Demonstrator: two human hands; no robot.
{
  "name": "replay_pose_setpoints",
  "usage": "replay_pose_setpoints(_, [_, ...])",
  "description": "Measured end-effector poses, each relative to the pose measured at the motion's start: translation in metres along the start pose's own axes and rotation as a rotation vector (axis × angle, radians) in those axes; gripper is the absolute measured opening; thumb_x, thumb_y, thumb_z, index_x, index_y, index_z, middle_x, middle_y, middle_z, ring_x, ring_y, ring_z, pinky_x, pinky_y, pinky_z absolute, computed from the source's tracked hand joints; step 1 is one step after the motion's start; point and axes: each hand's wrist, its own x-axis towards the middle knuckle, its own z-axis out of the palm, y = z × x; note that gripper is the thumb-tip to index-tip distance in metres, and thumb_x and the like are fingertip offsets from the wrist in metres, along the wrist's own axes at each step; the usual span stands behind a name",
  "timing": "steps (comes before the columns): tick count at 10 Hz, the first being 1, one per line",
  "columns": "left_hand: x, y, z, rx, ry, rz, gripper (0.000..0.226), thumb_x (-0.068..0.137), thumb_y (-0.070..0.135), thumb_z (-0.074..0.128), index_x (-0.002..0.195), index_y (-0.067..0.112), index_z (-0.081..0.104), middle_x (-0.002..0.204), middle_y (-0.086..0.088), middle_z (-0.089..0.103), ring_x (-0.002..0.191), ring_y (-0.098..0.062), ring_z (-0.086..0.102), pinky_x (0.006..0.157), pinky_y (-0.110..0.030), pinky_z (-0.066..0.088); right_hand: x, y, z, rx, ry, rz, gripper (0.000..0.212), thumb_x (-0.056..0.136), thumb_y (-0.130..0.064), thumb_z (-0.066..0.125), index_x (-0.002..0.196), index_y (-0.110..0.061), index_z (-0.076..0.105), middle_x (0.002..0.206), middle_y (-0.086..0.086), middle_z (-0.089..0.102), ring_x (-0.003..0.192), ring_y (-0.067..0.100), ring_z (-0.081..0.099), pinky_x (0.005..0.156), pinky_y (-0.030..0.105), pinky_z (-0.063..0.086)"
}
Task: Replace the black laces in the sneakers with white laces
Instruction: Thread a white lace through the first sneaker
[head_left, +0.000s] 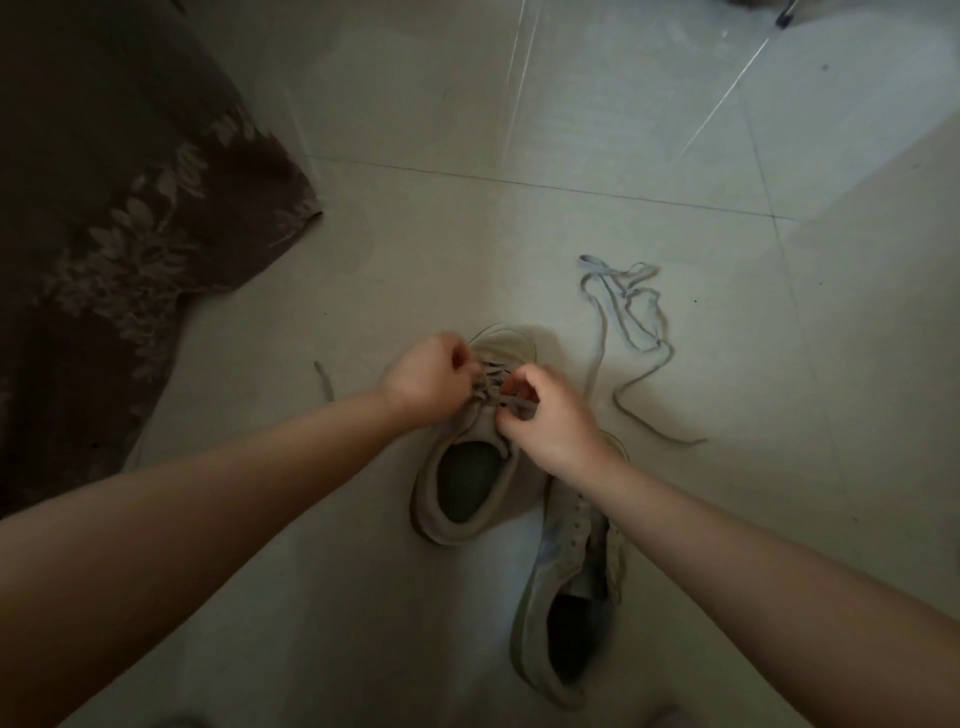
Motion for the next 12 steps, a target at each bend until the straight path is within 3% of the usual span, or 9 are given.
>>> replay_pose_setpoints(1, [0.009,-0.01,-0.034,-0.922,-0.109,-0.32,0.028,0.098,0.01,0.038,0.076,0.012,0.055,0.082,-0.004,0.069,0.079,-0.013,0.065,0.067,-0.027,0.05,-0.002,0.002,-0.002,-0.025,0.043,-0.016,0.019,0.069,-0.021,0.071,0.085,-0.022,0.061,0.077,-0.013,0.049,0.077,0.013,0.053,0.076,0.036,0.047])
replay_pose_setpoints(2, [0.015,-0.033,-0.058,-1.361,-0.001,-0.492,0.035,0.097,0.005,0.029,0.064,0.012,0.038,0.052,-0.003,0.044,0.041,-0.008,0.044,0.041,-0.018,0.046,-0.002,0.004,0.0,-0.015,0.066,-0.037,0.018,0.068,-0.02,0.071,0.082,-0.024,0.061,0.08,-0.009,0.053,0.079,0.012,0.053,0.078,0.038,0.048])
replay_pose_setpoints(4, [-0.011,-0.081,-0.034,0.631,0.101,0.454,0.034,0.089,0.052,0.039,0.076,0.028,0.06,0.068,0.005,0.054,0.065,-0.019,0.056,0.051,-0.026,0.035,-0.003,0.005,0.001,0.021,0.072,-0.03,0.02,0.069,-0.02,0.074,0.086,-0.021,0.064,0.093,-0.004,0.052,0.09,0.016,0.056,0.086,0.038,0.047])
replay_pose_setpoints(5, [-0.013,-0.092,-0.032,0.687,0.171,0.57,0.048,0.087,0.047,0.034,0.057,0.019,0.059,0.062,-0.001,0.054,0.062,-0.027,0.057,0.044,-0.026,0.034,-0.005,0.005,-0.001,-0.023,0.095,-0.038,0.021,0.071,-0.019,0.074,0.089,-0.018,0.065,0.098,-0.006,0.045,0.102,0.019,0.051,0.092,0.031,0.041])
replay_pose_setpoints(7, [-0.001,-0.102,-0.057,0.595,0.096,-0.307,0.032,0.089,0.037,0.046,0.087,0.015,0.069,0.102,-0.012,0.067,0.1,-0.031,0.059,0.088,-0.036,0.04,-0.007,0.004,-0.001,-0.002,0.141,-0.027,0.035,0.07,-0.017,0.074,0.095,-0.012,0.05,0.099,-0.001,0.044,0.096,0.016,0.046,0.084,0.026,0.037])
replay_pose_setpoints(8, [-0.006,-0.095,-0.05,0.846,0.114,-0.185,0.035,0.086,0.042,0.048,0.106,0.02,0.066,0.114,-0.009,0.06,0.113,-0.029,0.048,0.094,-0.037,0.033,-0.008,0.005,0.001,0.028,0.135,-0.021,0.04,0.071,-0.016,0.074,0.101,-0.01,0.048,0.1,-0.001,0.047,0.095,0.011,0.045,0.081,0.018,0.034])
replay_pose_setpoints(9, [-0.009,-0.075,-0.035,0.613,0.137,0.134,0.048,0.083,0.044,0.046,0.123,0.021,0.057,0.124,-0.007,0.055,0.116,-0.03,0.049,0.092,-0.038,0.037,-0.007,0.004,0.005,0.061,0.106,-0.002,0.044,0.073,-0.015,0.074,0.109,-0.013,0.05,0.105,-0.004,0.047,0.097,0.006,0.045,0.085,0.015,0.035])
replay_pose_setpoints(10, [-0.013,-0.049,-0.016,0.283,0.047,0.408,0.049,0.079,0.046,0.04,0.11,0.019,0.066,0.106,-0.007,0.064,0.099,-0.03,0.061,0.084,-0.039,0.049,-0.006,0.003,0.007,0.055,0.124,-0.024,0.047,0.071,-0.012,0.073,0.114,-0.012,0.053,0.106,-0.003,0.046,0.098,0.008,0.046,0.09,0.02,0.039])
replay_pose_setpoints(12, [-0.009,-0.032,0.007,0.137,0.022,0.38,0.012,0.082,0.026,0.069,0.084,0.016,0.063,0.089,-0.004,0.063,0.085,-0.024,0.06,0.078,-0.037,0.048,-0.007,0.002,0.002,0.053,0.069,-0.007,0.045,0.074,-0.012,0.071,0.116,-0.014,0.055,0.109,-0.002,0.045,0.103,0.011,0.048,0.092,0.017,0.036])
